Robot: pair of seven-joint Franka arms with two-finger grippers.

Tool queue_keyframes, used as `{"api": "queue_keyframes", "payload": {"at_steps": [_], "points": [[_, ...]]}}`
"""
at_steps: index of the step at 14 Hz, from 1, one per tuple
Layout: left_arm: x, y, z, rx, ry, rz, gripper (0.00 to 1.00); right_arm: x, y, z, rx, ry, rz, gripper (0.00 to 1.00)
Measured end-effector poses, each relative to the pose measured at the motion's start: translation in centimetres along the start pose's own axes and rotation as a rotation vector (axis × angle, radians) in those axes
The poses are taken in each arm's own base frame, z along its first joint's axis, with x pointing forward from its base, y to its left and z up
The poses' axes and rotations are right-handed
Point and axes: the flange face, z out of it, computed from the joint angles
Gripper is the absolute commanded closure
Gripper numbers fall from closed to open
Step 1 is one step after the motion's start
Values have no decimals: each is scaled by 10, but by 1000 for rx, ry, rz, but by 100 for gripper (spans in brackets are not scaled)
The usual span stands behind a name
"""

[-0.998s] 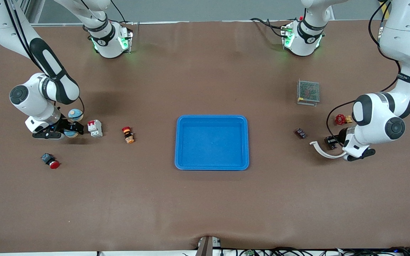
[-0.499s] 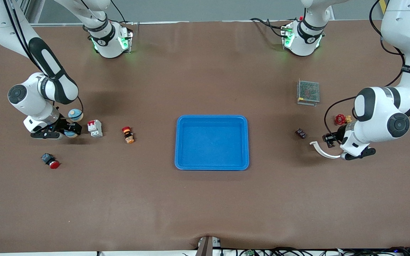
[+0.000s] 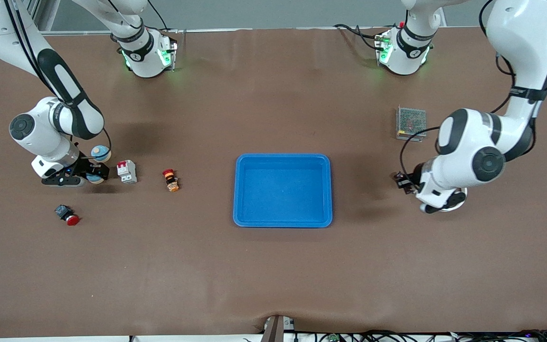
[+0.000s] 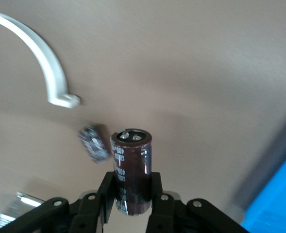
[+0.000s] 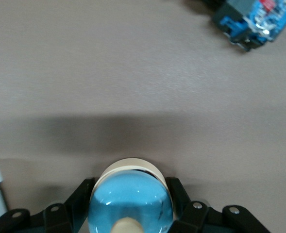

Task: Place electrolytic capacitor and blue bell in tray
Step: 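Carry the capacitor and the bell over the blue tray with both grippers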

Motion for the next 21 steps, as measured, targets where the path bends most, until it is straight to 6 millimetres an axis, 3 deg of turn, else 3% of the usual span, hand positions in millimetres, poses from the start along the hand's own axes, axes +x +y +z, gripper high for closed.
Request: {"api": "queue_keyframes", "payload": {"at_steps": [3, 7, 9, 12, 17, 19, 21], "points": [[-28, 59, 13, 9, -7, -68, 98, 20, -17, -41, 21, -30, -38, 100], [-61, 134, 28, -15, -33, -190, 99, 50, -44, -112, 41, -101, -45, 100], [-74, 165, 41, -17, -46, -242, 99, 66, -71, -143, 43, -133, -14, 100], [-81, 195, 63, -24, -65, -299, 97, 85, -122, -180, 33, -153, 54, 100], [-78, 217, 91, -82, -61, -352, 97, 85, -224, -193, 33, -141, 198, 100], [-83, 222, 100, -78, -67, -345, 95, 85, -250, -195, 84, -129, 248, 100], [-88, 225, 105, -71, -72, -345, 93, 84, -264, -193, 104, -123, 276, 100]]}}
